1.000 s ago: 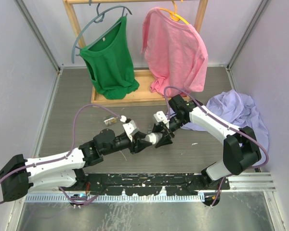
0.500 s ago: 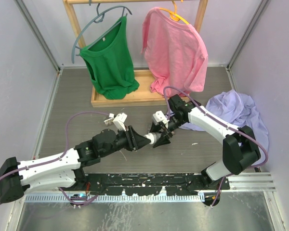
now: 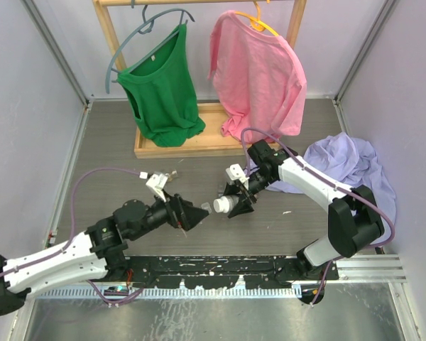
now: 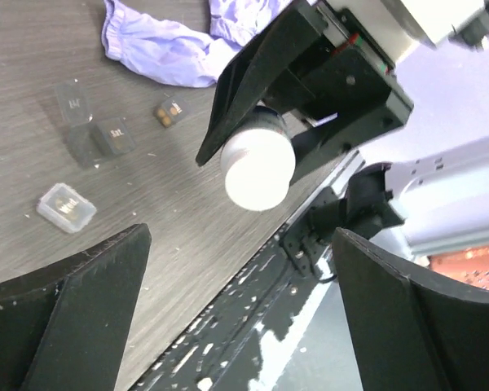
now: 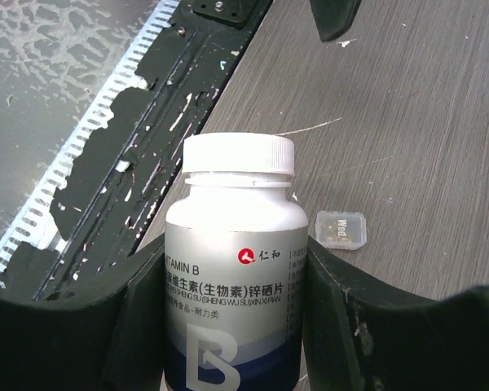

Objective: Sort the pills into containers

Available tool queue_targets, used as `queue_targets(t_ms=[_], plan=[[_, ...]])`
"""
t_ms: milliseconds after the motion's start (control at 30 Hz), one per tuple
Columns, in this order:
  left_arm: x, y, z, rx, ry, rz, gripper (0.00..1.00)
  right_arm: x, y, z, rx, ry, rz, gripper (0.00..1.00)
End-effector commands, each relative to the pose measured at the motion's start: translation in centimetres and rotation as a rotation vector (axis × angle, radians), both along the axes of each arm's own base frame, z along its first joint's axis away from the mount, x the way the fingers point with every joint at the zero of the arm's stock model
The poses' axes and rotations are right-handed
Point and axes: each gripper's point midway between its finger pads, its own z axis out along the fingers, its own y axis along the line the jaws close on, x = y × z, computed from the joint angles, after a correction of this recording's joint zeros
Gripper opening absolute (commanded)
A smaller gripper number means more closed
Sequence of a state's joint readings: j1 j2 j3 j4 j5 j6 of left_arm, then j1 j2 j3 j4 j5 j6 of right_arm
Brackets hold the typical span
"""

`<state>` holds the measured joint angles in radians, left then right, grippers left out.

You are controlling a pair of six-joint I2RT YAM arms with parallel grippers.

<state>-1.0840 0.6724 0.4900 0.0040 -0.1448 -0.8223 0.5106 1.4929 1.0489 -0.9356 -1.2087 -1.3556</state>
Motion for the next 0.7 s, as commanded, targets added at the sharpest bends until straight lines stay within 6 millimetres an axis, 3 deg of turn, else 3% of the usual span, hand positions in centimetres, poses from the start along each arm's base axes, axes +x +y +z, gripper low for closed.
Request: queue_targets(t_ms=[0,167,267,500,667], plan=[[-0.5,1.7,-0.4,0.092,-0.369,-0.092,0.99,-0.1,0.1,0.4,0.015,0.012,0.003,0.01],[-1.1,2.1,3.0,0.063,-0.93,-0.125,0.98,-0.2,0.1,0.4,0.014,0.012,0.003,0.01],[-0.6,1.5,3.9,0.168,-1.104,-0.147,0.98,-0.1,0.1,0.4,0.013,0.012,0.003,0.01],[0.8,-1.9,3.4,0.261,-1.171,-0.219,0.99,-0.2,0.1,0.4,0.013,0.012,0.004,0.01],[1.1,-3.6,3.2,0.261,-1.174,-0.258,0.93,-0.1,0.1,0.4,0.014,0.012,0.005,0.01]])
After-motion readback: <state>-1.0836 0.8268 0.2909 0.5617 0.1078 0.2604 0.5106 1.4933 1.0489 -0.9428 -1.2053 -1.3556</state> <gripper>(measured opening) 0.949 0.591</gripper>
